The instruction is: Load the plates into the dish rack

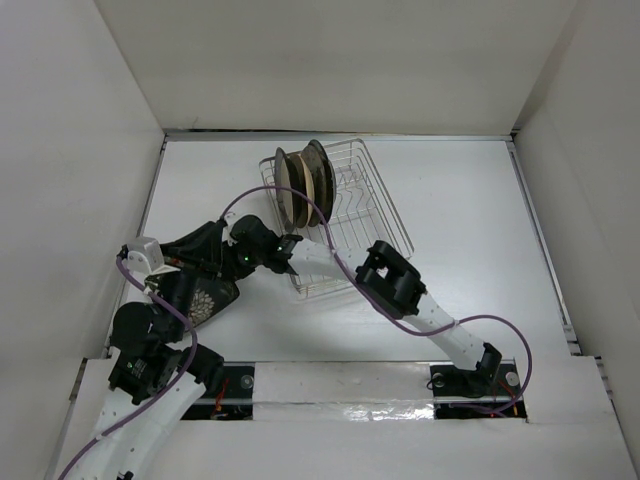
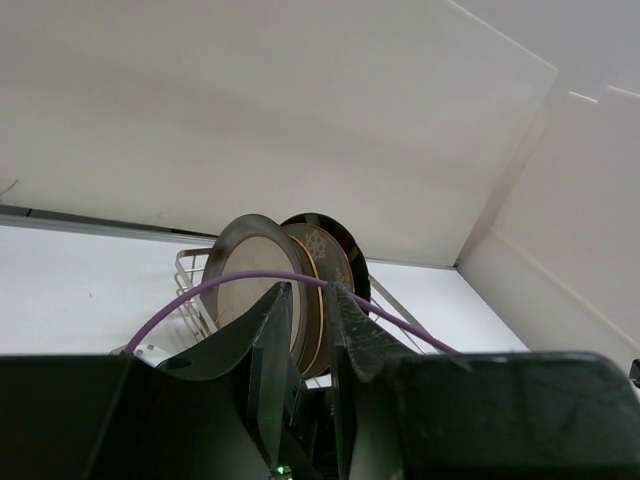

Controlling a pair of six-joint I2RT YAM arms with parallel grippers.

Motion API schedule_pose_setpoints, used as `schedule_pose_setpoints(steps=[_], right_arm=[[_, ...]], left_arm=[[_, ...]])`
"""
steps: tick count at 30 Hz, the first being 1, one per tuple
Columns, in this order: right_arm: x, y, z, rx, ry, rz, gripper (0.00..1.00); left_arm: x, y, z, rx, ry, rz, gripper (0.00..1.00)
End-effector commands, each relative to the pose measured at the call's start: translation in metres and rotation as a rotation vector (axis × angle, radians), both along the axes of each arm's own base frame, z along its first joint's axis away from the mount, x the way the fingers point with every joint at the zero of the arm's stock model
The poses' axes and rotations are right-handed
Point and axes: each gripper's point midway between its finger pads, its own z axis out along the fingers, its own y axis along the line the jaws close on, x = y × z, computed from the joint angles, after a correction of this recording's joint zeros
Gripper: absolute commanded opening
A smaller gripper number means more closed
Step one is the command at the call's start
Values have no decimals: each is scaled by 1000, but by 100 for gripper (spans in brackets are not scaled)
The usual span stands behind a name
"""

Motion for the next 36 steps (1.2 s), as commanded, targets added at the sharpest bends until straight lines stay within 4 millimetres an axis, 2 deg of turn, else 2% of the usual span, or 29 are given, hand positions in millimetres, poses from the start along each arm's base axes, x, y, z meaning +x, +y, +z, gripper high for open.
schedule_pose_setpoints(steps=[1, 3, 4, 7, 10, 11, 12, 14, 15, 18, 19, 21, 22, 24, 29, 31, 34, 36], right_arm=[[-18, 12, 7, 55, 45, 61, 20], [-14, 10, 9, 62, 51, 55, 12], [-15, 11, 12, 74, 50, 65, 2], [-17, 14, 25, 111, 41, 78, 0], [-13, 13, 46, 143, 14, 55, 0], [-12, 15, 74, 198, -16, 57, 0], [-12, 11, 75, 202, -23, 47, 0], [-8, 11, 104, 262, -63, 25, 0], [-6, 8, 127, 302, -84, 4, 0], [-9, 3, 162, 375, -102, -10, 0], [-11, -2, 183, 424, -112, -20, 0], [-8, -7, 200, 464, -125, -54, 0], [-8, -11, 217, 495, -136, -68, 0], [-5, -17, 227, 503, -151, -102, 0], [3, -38, 270, 618, -139, -152, 0], [2, -41, 275, 637, -127, -160, 0], [15, -53, 291, 666, -142, -216, 0], [32, -64, 296, 670, -128, -237, 0]], left_arm=[[-5, 0, 13, -21, -38, -14, 18], [-6, 2, 14, -28, -44, -8, 18], [-8, 4, 17, -37, -61, -5, 18], [-5, 1, 14, -22, -42, -8, 19], [-7, 3, 17, -30, -55, -4, 19], [-7, 3, 16, -32, -56, -2, 19], [-7, 3, 18, -31, -61, -1, 19], [-5, 3, 15, -22, -43, 0, 19], [-8, 6, 18, -27, -55, 9, 18], [-11, 16, 24, -50, -86, 50, 19], [-15, 19, 26, -60, -100, 57, 19], [-16, 23, 27, -66, -101, 69, 19], [-18, 25, 28, -73, -107, 72, 19], [-19, 29, 28, -86, -113, 90, 19], [-17, 27, 27, -75, -100, 88, 19], [-17, 29, 29, -86, -111, 97, 19], [-17, 28, 27, -82, -104, 92, 19], [-19, 25, 28, -81, -105, 71, 19]])
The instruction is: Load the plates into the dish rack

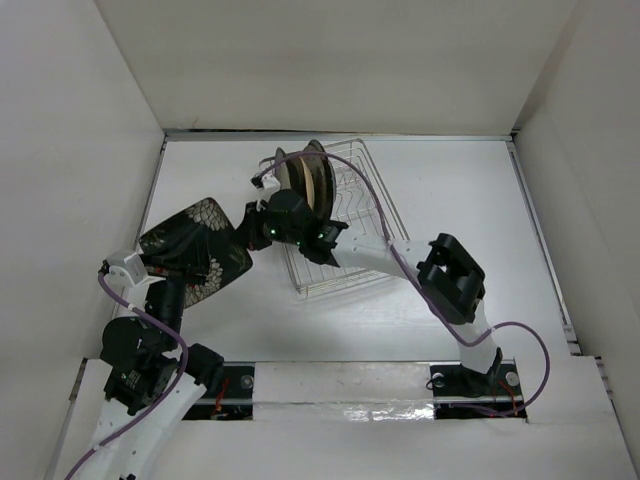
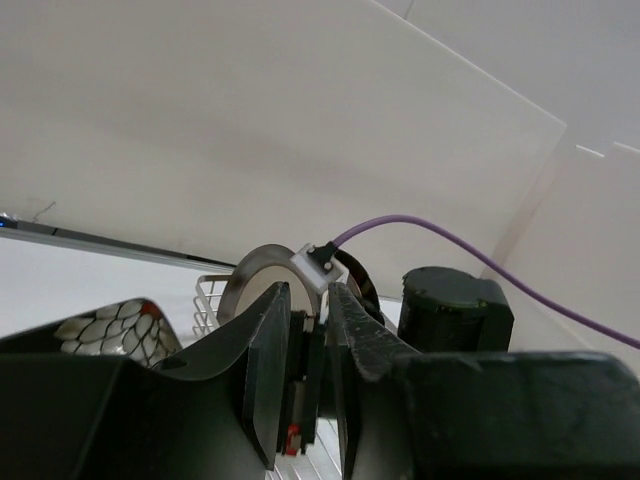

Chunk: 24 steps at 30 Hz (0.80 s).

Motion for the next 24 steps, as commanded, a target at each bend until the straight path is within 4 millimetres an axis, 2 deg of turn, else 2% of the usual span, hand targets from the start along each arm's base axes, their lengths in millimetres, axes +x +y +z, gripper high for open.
schedule_pose_setpoints(steps=[1, 2, 3, 4, 7, 8, 10, 11, 13, 14, 17, 18, 20, 21, 24], right_arm=[[25, -16, 147, 366, -111, -50, 0], [36, -27, 158, 387, -114, -78, 0], [37, -27, 159, 386, -113, -79, 0], [50, -40, 169, 392, -129, -123, 0], [73, -64, 191, 421, -161, -183, 0], [76, -74, 204, 435, -178, -200, 0], [85, -89, 216, 450, -199, -232, 0], [94, -104, 229, 472, -214, -257, 0], [100, -120, 239, 503, -222, -266, 0], [109, -133, 244, 519, -221, -286, 0], [114, -161, 261, 550, -244, -306, 0], [119, -180, 271, 565, -264, -330, 0], [125, -198, 271, 572, -267, -355, 0], [135, -217, 273, 570, -281, -393, 0], [141, -259, 279, 543, -318, -478, 0]], left_arm=[[-9, 2, 17, -32, -64, -16, 19], [-9, 0, 17, -32, -70, -24, 20], [-10, 0, 19, -37, -76, -25, 20], [-10, -1, 19, -32, -76, -33, 20], [-11, -5, 18, -22, -79, -52, 20], [-11, -6, 18, -21, -83, -56, 21], [-9, -10, 16, -12, -80, -68, 22], [-8, -12, 15, -3, -74, -74, 22], [-6, -16, 14, 8, -60, -90, 22], [-6, -16, 14, 7, -61, -90, 22], [-2, -18, 10, 14, -50, -89, 23], [-2, -19, 11, 16, -45, -93, 23], [0, -22, 8, 28, -29, -105, 23], [1, -23, 7, 29, -29, -104, 23], [5, -25, 5, 38, -21, -106, 24]])
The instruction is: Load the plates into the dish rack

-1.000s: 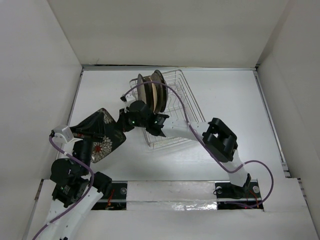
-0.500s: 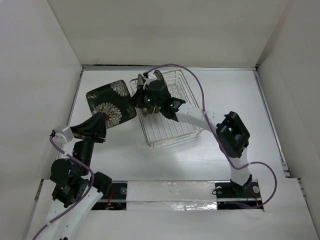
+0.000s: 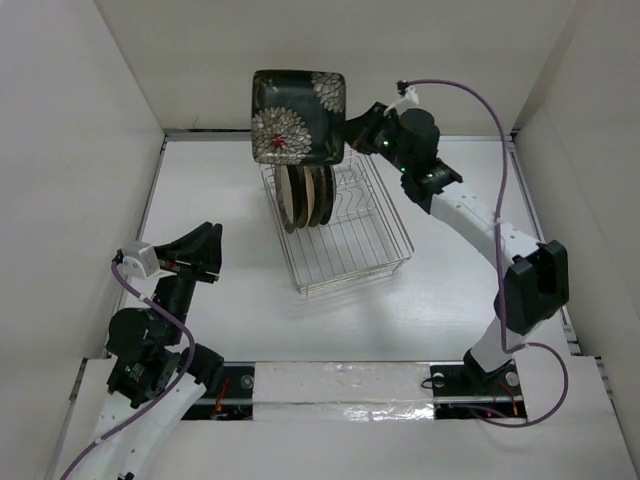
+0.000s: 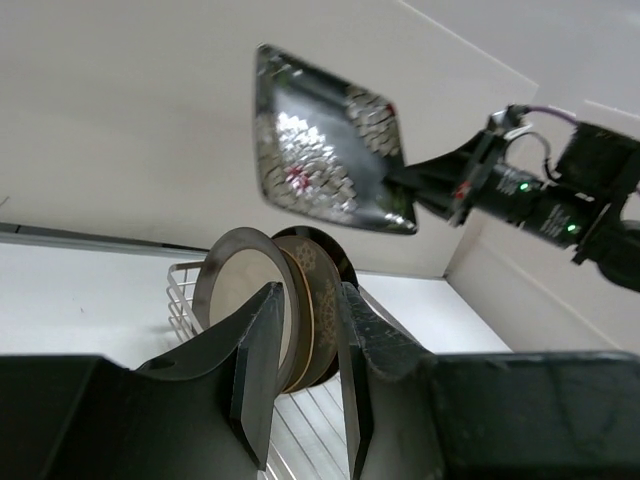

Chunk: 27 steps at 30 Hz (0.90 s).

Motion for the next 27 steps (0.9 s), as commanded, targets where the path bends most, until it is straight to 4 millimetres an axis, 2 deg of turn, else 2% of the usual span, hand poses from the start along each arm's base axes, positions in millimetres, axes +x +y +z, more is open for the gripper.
schedule_pose_setpoints(steps=[1, 4, 5, 8, 9, 13, 14, 18, 19, 21, 22, 25, 26, 27], right_arm=[[-18, -62, 117, 163, -269, -79, 0], [-8, -103, 107, 76, -235, -193, 0], [-9, -131, 114, 36, -260, -263, 0], [-9, -182, 112, -75, -250, -442, 0], [-10, -188, 112, -103, -247, -467, 0], [-16, -236, 101, -243, -196, -678, 0], [-18, -243, 100, -281, -195, -705, 0], [-17, -251, 91, -402, -153, -723, 0], [-10, -251, 84, -436, -130, -721, 0], [-12, -245, 84, -498, -123, -710, 0], [-10, -237, 77, -525, -110, -706, 0], [-8, -237, 76, -596, -94, -715, 0], [-6, -231, 65, -636, -72, -697, 0], [-7, -226, 71, -639, -80, -698, 0]], left_arm=[[5, -10, 3, 14, -3, -32, 24], [6, -13, 4, 17, -3, -46, 25], [6, -13, 4, 16, -4, -46, 25], [7, -17, 2, 26, 8, -60, 25], [7, -17, 2, 26, 9, -62, 25], [10, -15, 0, 23, 14, -47, 26], [10, -16, -1, 29, 18, -54, 26], [8, -15, 0, 21, 7, -53, 26], [9, -15, -1, 21, 13, -50, 26], [9, -18, -1, 27, 20, -62, 26], [9, -19, -1, 31, 21, -69, 26], [9, -16, -1, 17, 12, -56, 26], [9, -17, -2, 23, 17, -56, 26], [8, -18, 0, 25, 16, -66, 26]])
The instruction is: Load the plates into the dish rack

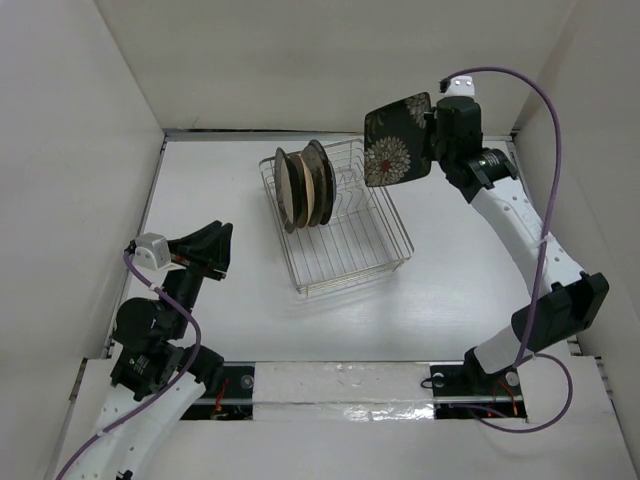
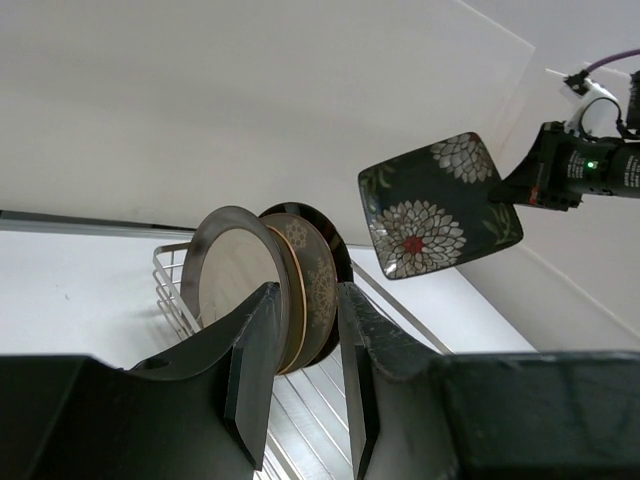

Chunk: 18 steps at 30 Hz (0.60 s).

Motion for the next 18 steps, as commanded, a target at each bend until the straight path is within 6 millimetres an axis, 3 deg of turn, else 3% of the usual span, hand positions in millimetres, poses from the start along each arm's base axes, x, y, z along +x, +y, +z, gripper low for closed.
schedule_pose_setpoints(steps=[1, 14, 18], right_arm=[[-2, 11, 90, 33, -231, -7, 0], [19, 70, 51, -112, -71, 68, 0], [27, 74, 43, -159, -39, 50, 0]], left_arm=[[-2, -4, 10, -16, -23, -25, 26], [-2, -6, 9, -11, -20, -39, 27], [-4, -3, 12, -23, -38, -25, 27]])
